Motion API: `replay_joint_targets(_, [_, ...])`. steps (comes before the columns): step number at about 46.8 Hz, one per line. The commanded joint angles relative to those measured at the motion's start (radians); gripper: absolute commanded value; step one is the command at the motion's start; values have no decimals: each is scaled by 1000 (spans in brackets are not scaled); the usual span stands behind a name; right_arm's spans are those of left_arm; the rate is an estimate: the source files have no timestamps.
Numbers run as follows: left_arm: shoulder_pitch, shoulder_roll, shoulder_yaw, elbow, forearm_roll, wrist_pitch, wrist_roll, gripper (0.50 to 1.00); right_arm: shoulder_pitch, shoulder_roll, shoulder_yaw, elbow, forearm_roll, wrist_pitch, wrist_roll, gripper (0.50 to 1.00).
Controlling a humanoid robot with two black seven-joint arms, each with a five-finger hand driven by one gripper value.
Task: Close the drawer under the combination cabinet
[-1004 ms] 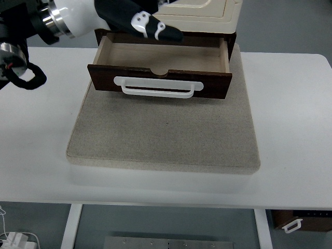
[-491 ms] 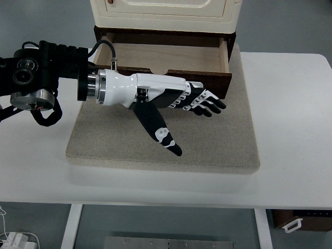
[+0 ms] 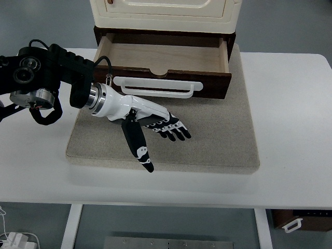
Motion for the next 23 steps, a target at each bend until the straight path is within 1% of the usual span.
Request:
replay_joint_targets(1, [-16, -9, 21, 26, 5, 0, 5, 1000, 0, 0, 0, -1, 0, 0, 0, 952])
replay_joint_targets(6, [-38, -35, 45, 67, 27, 0, 5, 1000, 0, 0, 0, 0, 0, 0, 0, 952])
replay_joint_targets(17, [-41, -81, 45, 146, 76, 0, 5, 1000, 1, 0, 0, -1, 0, 0, 0, 952])
replay_joint_targets(23, [-44, -88, 45, 182, 102, 2, 3, 1000, 1, 0, 0, 0, 0, 0, 0, 952])
